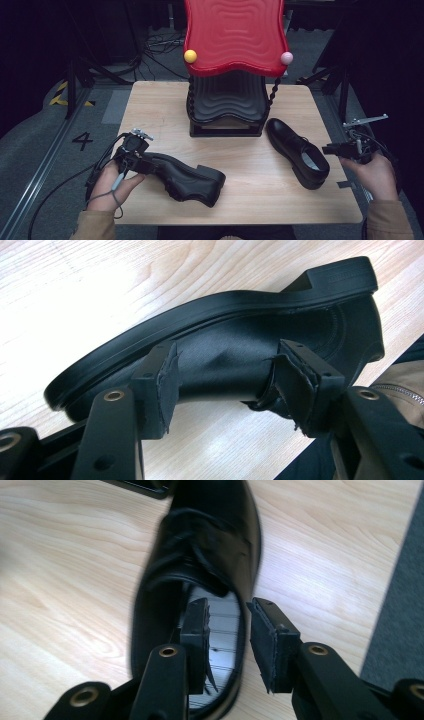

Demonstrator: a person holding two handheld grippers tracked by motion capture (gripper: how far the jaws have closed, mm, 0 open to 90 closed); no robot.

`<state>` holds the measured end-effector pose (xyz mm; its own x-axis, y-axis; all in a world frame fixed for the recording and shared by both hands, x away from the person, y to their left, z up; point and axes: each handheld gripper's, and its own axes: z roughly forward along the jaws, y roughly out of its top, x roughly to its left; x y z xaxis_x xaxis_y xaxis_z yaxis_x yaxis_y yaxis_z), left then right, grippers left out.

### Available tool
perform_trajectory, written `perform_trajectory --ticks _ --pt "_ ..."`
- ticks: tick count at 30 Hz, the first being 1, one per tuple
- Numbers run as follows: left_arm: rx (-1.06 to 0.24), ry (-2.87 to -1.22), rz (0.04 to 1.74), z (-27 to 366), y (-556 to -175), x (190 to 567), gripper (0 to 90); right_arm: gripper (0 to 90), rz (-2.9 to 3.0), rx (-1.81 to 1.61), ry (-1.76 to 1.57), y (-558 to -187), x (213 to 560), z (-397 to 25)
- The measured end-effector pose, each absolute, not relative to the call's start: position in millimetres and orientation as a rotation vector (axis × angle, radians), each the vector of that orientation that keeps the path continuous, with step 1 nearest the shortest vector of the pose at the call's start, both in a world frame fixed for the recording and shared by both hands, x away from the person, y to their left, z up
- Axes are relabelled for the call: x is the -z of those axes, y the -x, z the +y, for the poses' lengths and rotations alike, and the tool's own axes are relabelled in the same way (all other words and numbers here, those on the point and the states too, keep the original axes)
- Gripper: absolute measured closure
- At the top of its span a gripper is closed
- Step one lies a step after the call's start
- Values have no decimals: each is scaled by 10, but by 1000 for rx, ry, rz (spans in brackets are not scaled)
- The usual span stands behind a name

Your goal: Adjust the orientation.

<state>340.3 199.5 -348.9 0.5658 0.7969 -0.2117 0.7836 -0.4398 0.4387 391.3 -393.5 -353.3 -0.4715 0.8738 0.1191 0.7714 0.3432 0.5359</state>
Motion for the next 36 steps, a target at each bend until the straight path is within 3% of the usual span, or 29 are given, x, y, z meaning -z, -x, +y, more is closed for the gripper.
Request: perform_trajectory --ticks 11,19,36 --pt "-46 -2325 1219 1908 -3409 3471 462 766 2506 -859 -1371 -3841 3481 -3671" --pt "-36 -2320 1181 1898 -3365 3441 577 840 2600 -912 -1245 -3809 3459 -3399" --pt "-107 -2265 1208 2035 -3190 3413 514 900 2762 -962 -985 -3878 3530 -2732"
